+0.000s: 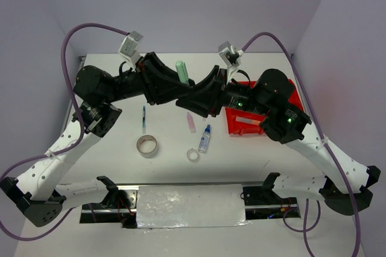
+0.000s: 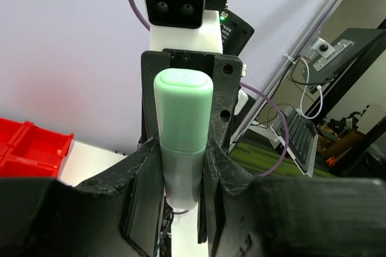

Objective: Sort the stationery into containers
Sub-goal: Close the pen cap on the pen.

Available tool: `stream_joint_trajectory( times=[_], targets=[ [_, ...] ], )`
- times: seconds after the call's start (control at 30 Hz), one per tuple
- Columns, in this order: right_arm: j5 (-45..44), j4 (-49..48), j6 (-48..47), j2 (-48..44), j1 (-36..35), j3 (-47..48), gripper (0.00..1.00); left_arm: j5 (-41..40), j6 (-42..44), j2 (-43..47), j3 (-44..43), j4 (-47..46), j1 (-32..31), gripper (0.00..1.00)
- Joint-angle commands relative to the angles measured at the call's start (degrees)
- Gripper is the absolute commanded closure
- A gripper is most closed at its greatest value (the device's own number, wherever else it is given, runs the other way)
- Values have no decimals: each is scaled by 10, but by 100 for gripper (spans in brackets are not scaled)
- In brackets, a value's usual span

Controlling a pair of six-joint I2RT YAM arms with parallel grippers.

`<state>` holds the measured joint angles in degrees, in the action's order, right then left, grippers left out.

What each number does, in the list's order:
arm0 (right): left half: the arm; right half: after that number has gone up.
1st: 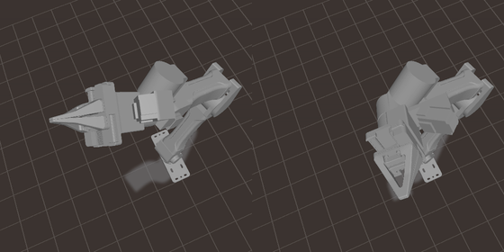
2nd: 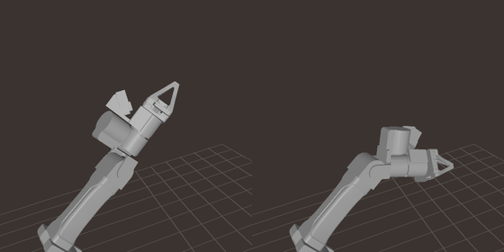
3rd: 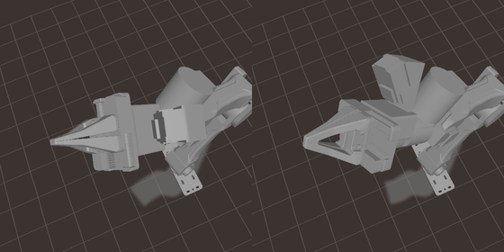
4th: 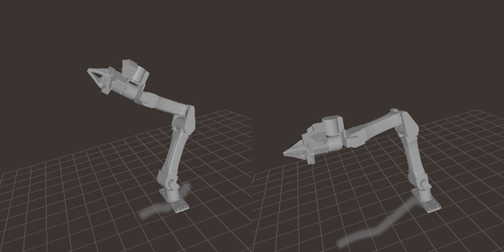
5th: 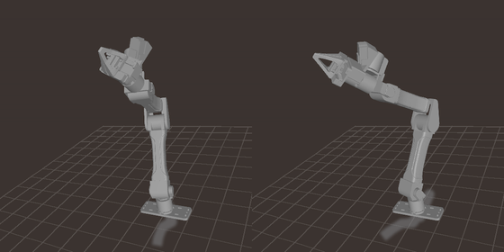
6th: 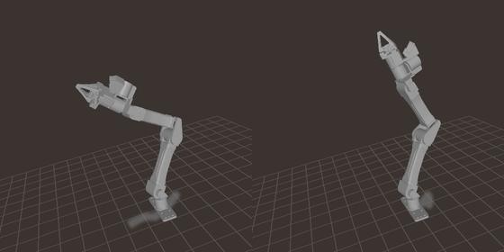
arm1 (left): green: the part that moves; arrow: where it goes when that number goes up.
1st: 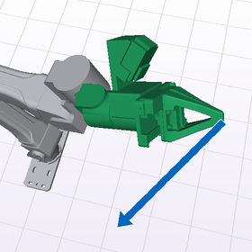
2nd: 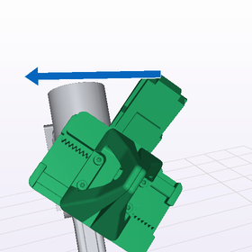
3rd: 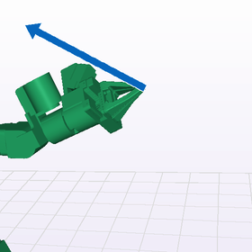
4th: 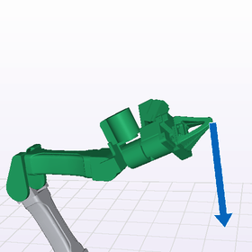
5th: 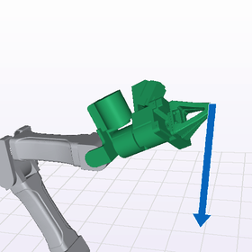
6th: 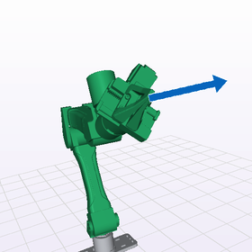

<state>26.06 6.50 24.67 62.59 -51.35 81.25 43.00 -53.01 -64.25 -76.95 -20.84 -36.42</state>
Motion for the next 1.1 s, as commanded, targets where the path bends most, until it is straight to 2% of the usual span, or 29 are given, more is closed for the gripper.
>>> stream_joint_trajectory(
  times=[0.0, 0.03, 0.1, 0.13, 0.43, 0.57, 0.67, 0.7, 0.73, 0.8, 0.83, 0.87, 0.93, 0.97, 1.03, 1.07],
  targets=[
    [9, -44, -5, -14, 7, -1, 100, -4, 7, 6, -28, 22, -2, 60],
    [9, -46, -3, -15, 7, -6, 100, -14, 15, 4, -35, 30, -2, 34],
    [5, -53, -1, -19, 7, -19, 100, -28, 33, -2, -57, 61, -2, 14],
    [1, -54, -1, -24, 6, -21, 100, -39, 37, -3, -64, 69, -2, 1],
    [37, -54, 7, -29, 12, -37, 100, -92, 89, -27, -136, 140, -1, 1],
    [56, -58, 12, -32, 13, -41, 100, -98, 81, -39, -143, 134, 3, 1],
    [62, -62, 20, -39, 21, -49, 100, -88, 70, -38, -134, 113, 5, 9],
    [65, -62, 24, -40, 27, -51, 100, -85, 67, -37, -132, 107, 6, 17],
    [70, -63, 27, -41, 31, -53, 100, -83, 65, -36, -130, 103, 6, 19],
    [75, -78, 35, -43, 35, -57, 100, -73, 56, -35, -122, 90, 7, 33],
    [76, -79, 37, -43, 38, -55, 100, -70, 53, -34, -118, 86, 6, 36],
    [78, -78, 38, -43, 39, -53, 100, -65, 42, -33, -110, 72, 6, 50],
    [78, -76, 39, -40, 41, -44, 100, -53, 31, -29, -97, 57, 7, 61],
    [77, -75, 41, -37, 41, -40, 100, -50, 22, -28, -87, 45, 7, 70],
    [77, -71, 39, -26, 44, -20, 100, -35, 12, -28, -71, 35, 6, 79],
    [75, -69, 37, -20, 45, -10, 100, -34, 6, -28, -66, 36, 7, 92]
  ],
)
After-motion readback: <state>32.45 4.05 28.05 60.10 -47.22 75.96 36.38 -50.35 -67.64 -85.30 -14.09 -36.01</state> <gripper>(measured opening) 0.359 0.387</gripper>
